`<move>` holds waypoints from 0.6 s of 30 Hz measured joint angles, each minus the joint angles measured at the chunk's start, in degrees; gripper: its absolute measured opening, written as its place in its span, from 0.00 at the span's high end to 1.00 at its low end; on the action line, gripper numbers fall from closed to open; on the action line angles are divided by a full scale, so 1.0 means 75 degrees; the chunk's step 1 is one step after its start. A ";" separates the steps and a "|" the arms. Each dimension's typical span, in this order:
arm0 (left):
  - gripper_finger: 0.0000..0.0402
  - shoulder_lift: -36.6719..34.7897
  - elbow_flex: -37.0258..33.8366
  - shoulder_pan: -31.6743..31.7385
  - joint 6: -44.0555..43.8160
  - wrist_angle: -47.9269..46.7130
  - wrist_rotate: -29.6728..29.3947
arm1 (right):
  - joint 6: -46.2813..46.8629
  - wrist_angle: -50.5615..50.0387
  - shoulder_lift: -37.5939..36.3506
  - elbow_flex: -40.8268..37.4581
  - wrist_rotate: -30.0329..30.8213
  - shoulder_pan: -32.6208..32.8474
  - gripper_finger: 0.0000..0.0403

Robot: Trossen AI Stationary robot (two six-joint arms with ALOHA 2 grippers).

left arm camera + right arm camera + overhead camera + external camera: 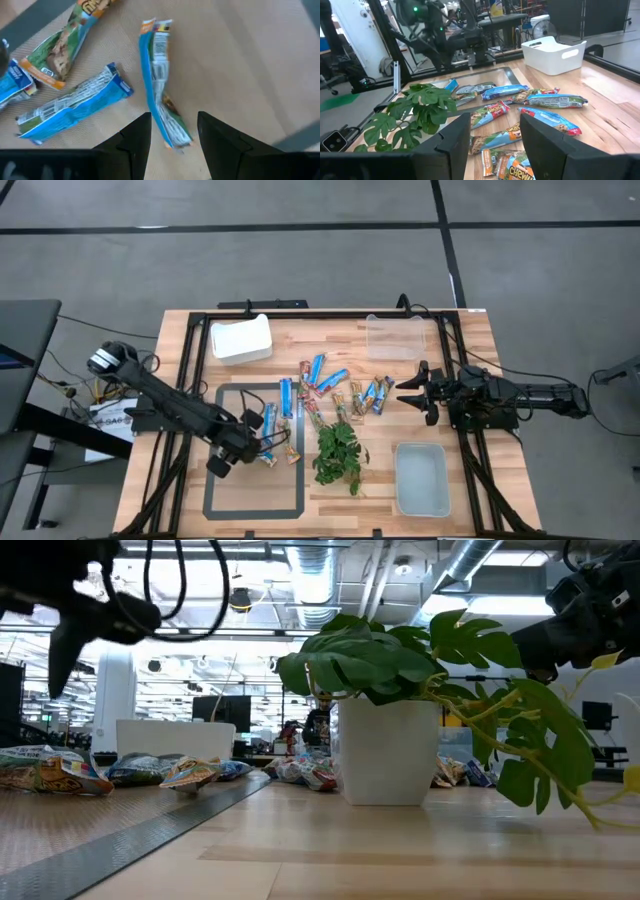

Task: Pick and place Granola Bars by type
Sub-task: Put the yellow granola bar into the white bin

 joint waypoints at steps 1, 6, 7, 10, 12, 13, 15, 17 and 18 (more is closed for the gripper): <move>0.62 0.0108 0.0003 0.0047 -0.0041 0.0043 -0.0018 | 0.0000 0.0000 0.0001 0.0001 0.0000 0.0002 0.59; 0.62 0.0716 0.0006 0.0180 -0.0057 0.0299 -0.0037 | 0.0000 0.0000 0.0000 -0.0001 -0.0001 0.0002 0.59; 0.62 0.0851 0.0006 0.0180 -0.0056 0.0405 -0.0019 | 0.0000 0.0000 0.0000 0.0002 0.0001 0.0000 0.59; 0.62 0.1198 0.0006 0.0180 -0.0059 0.0673 -0.0012 | 0.0000 0.0000 0.0002 -0.0001 0.0001 0.0003 0.59; 0.62 0.1371 0.0006 0.0180 -0.0077 0.0826 -0.0012 | 0.0000 0.0000 -0.0001 -0.0001 -0.0002 0.0000 0.59; 0.62 0.1453 0.0006 0.0187 -0.0086 0.0868 -0.0012 | 0.0000 0.0000 -0.0001 0.0001 -0.0002 0.0002 0.59; 0.62 0.1577 0.0006 0.0229 -0.0096 0.0965 -0.0010 | 0.0000 0.0000 0.0000 -0.0001 -0.0001 0.0001 0.59; 0.62 0.1678 0.0004 0.0256 -0.0195 0.1035 -0.0009 | 0.0000 0.0000 -0.0001 0.0001 0.0000 0.0001 0.59; 0.62 0.1683 -0.0014 0.0265 -0.0268 0.1068 -0.0011 | 0.0000 0.0000 -0.0001 0.0000 0.0000 0.0000 0.59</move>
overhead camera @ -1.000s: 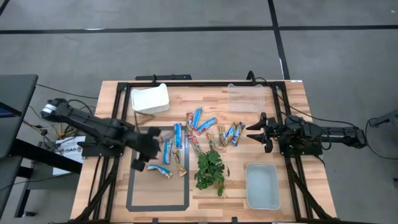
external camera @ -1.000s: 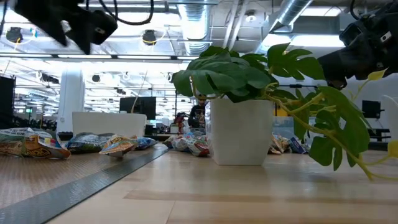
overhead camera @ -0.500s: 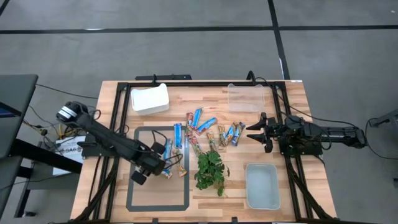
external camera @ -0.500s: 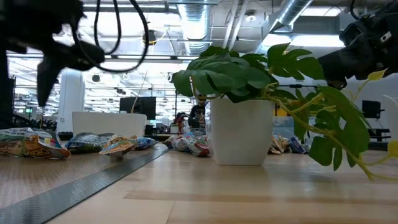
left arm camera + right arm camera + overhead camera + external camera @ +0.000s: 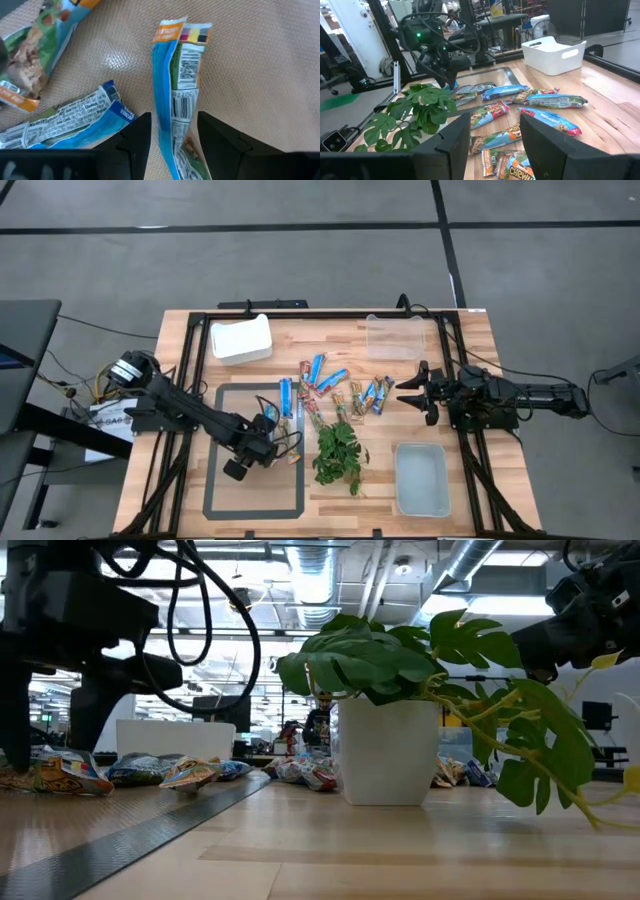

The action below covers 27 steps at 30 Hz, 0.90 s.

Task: Pick and place Granola Bars by type
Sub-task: Put the yellow granola bar into the white bin

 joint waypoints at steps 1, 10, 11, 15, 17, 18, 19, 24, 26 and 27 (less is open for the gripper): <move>0.62 -0.0006 -0.0020 0.0015 -0.0051 0.0053 0.0000 | 0.0000 0.0000 0.0003 -0.0001 -0.0002 0.0002 0.59; 0.62 -0.0019 -0.0539 0.0043 -0.0753 0.0483 0.0321 | 0.0000 0.0000 0.0000 0.0002 0.0001 0.0000 0.59; 0.62 -0.0023 -0.0554 0.0043 -0.0761 0.0491 0.0323 | 0.0000 0.0000 0.0002 -0.0001 -0.0002 0.0000 0.59; 0.62 -0.0023 -0.0556 0.0043 -0.0828 0.0505 0.0271 | 0.0000 0.0000 0.0000 -0.0001 0.0000 0.0000 0.59; 0.65 -0.0023 -0.0558 0.0044 -0.0829 0.0509 0.0262 | 0.0000 0.0000 0.0000 -0.0001 0.0001 0.0000 0.59; 0.67 -0.0023 -0.0561 0.0046 -0.0831 0.0510 0.0242 | 0.0000 0.0000 0.0000 -0.0001 0.0000 0.0000 0.59; 0.70 -0.0023 -0.0561 0.0046 -0.0831 0.0511 0.0218 | 0.0000 0.0000 0.0003 -0.0001 -0.0002 0.0002 0.59; 0.87 -0.0023 -0.0561 0.0046 -0.1006 0.0521 0.0218 | 0.0000 0.0000 0.0000 0.0000 0.0000 0.0002 0.59; 0.93 -0.0023 -0.0561 0.0050 -0.1096 0.0552 0.0233 | 0.0000 0.0000 0.0003 -0.0001 0.0001 0.0002 0.59; 0.95 -0.0031 -0.0561 0.0066 -0.1141 0.0565 0.0248 | 0.0000 0.0000 0.0000 -0.0001 0.0001 0.0000 0.59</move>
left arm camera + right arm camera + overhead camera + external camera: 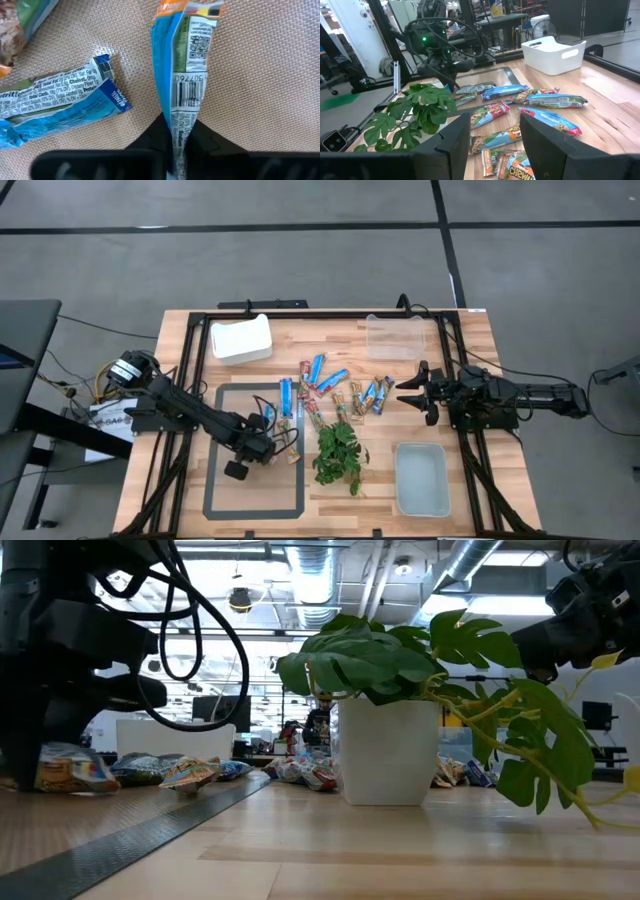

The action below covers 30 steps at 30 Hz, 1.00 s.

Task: Pick and place Granola Bars by type
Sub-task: Put the yellow granola bar into the white bin

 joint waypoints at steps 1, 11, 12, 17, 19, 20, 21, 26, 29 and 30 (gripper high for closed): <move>0.96 -0.0007 0.0008 0.0017 -0.0045 0.0000 0.0021 | 0.0000 0.0000 0.0003 0.0000 -0.0002 0.0003 0.59; 0.87 -0.0004 0.0773 0.0590 0.0042 0.0849 -0.0002 | 0.0000 0.0000 0.0000 0.0001 0.0000 0.0000 0.59; 0.87 -0.0004 0.0930 0.0658 0.0283 0.0875 -0.0025 | 0.0000 0.0000 0.0001 0.0001 0.0000 0.0000 0.59; 0.86 -0.0004 0.1635 0.0975 0.1712 0.0836 -0.0460 | 0.0000 0.0000 0.0003 0.0003 -0.0003 0.0000 0.59; 0.86 -0.0004 0.1837 0.1066 0.2063 0.0805 -0.0590 | 0.0000 0.0000 0.0000 0.0000 0.0000 0.0003 0.59; 0.86 -0.0004 0.1892 0.1095 0.2143 0.0734 -0.0664 | 0.0000 0.0000 0.0000 0.0002 -0.0002 0.0003 0.59; 0.86 -0.0004 0.1927 0.1113 0.2165 0.0666 -0.0666 | 0.0000 0.0000 0.0003 0.0001 -0.0001 0.0001 0.59; 0.86 -0.0004 0.1917 0.1134 0.1728 0.0565 -0.0594 | 0.0000 0.0000 0.0000 0.0000 0.0000 0.0003 0.59; 0.86 -0.0004 0.1911 0.1092 0.1542 0.0331 -0.0389 | 0.0000 0.0000 0.0000 0.0000 -0.0003 0.0000 0.59; 0.86 -0.0004 0.1909 0.1055 0.1542 0.0269 -0.0240 | 0.0000 0.0000 0.0001 0.0000 0.0000 0.0000 0.59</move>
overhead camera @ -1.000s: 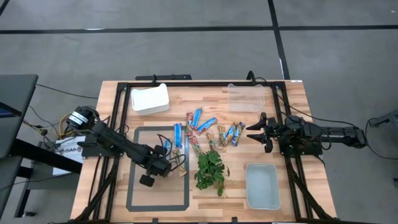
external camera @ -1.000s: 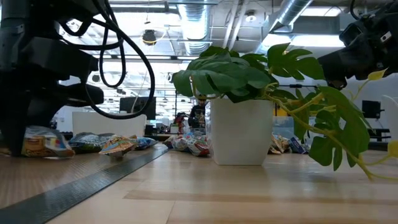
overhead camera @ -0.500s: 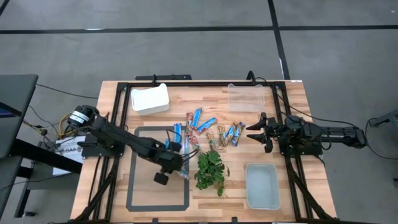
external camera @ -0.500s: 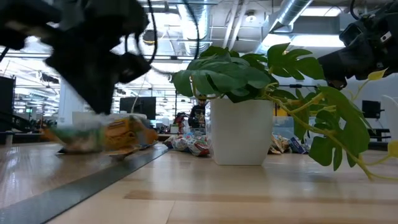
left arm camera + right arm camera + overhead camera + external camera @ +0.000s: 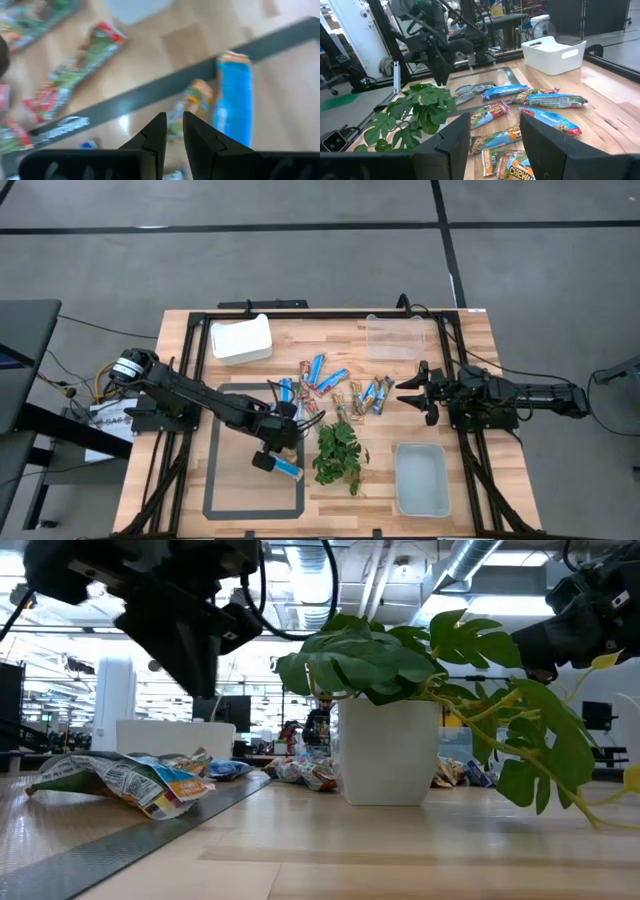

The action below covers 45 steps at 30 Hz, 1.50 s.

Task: Pick and place Granola Bars by type
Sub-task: Put the yellow granola bar into the white bin

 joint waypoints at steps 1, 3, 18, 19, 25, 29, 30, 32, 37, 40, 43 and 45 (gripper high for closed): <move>0.86 0.0000 0.0000 -0.0046 0.0003 -0.0037 0.0172 | 0.0000 0.0000 -0.0001 0.0002 -0.0002 0.0000 0.59; 0.86 0.0000 -0.0003 -0.0119 0.0006 -0.0073 0.0473 | 0.0000 0.0000 -0.0001 0.0000 -0.0003 0.0000 0.59; 0.61 0.0012 -0.0453 -0.0850 -0.0758 0.0173 0.0705 | 0.0000 0.0000 0.0000 0.0002 -0.0003 0.0002 0.59; 0.59 0.0012 -0.0545 -0.0921 -0.0762 0.0328 0.0657 | 0.0000 0.0000 -0.0001 0.0001 0.0000 0.0001 0.59; 0.54 0.0109 -0.0984 -0.1118 -0.0796 0.1100 0.0443 | 0.0000 0.0000 -0.0001 0.0003 -0.0003 0.0000 0.59; 0.54 0.0507 -0.1151 -0.1194 -0.0652 0.1508 0.0364 | 0.0000 -0.0022 -0.0001 0.0001 -0.0001 0.0000 0.59; 0.54 0.0672 -0.1151 -0.1201 -0.0647 0.1669 0.0283 | 0.0000 -0.0047 0.0000 0.0002 0.0002 0.0002 0.59; 0.54 0.0909 -0.1149 -0.1193 -0.0597 0.1813 0.0152 | 0.0000 -0.0057 -0.0001 0.0003 0.0000 0.0000 0.59; 0.54 0.1139 -0.1090 -0.1199 -0.0593 0.1985 -0.0292 | 0.0000 -0.0073 0.0002 0.0003 0.0004 0.0003 0.59; 0.54 0.1097 -0.1096 -0.1201 -0.0687 0.1980 -0.0507 | 0.0000 -0.0074 0.0002 0.0003 0.0004 0.0003 0.59; 0.59 0.1093 -0.1096 -0.1192 -0.0688 0.1972 -0.0617 | 0.0000 -0.0079 0.0002 0.0003 0.0006 0.0003 0.59; 0.66 0.1093 -0.1098 -0.1193 -0.0683 0.1975 -0.0650 | 0.0000 -0.0079 0.0002 0.0003 0.0005 0.0003 0.59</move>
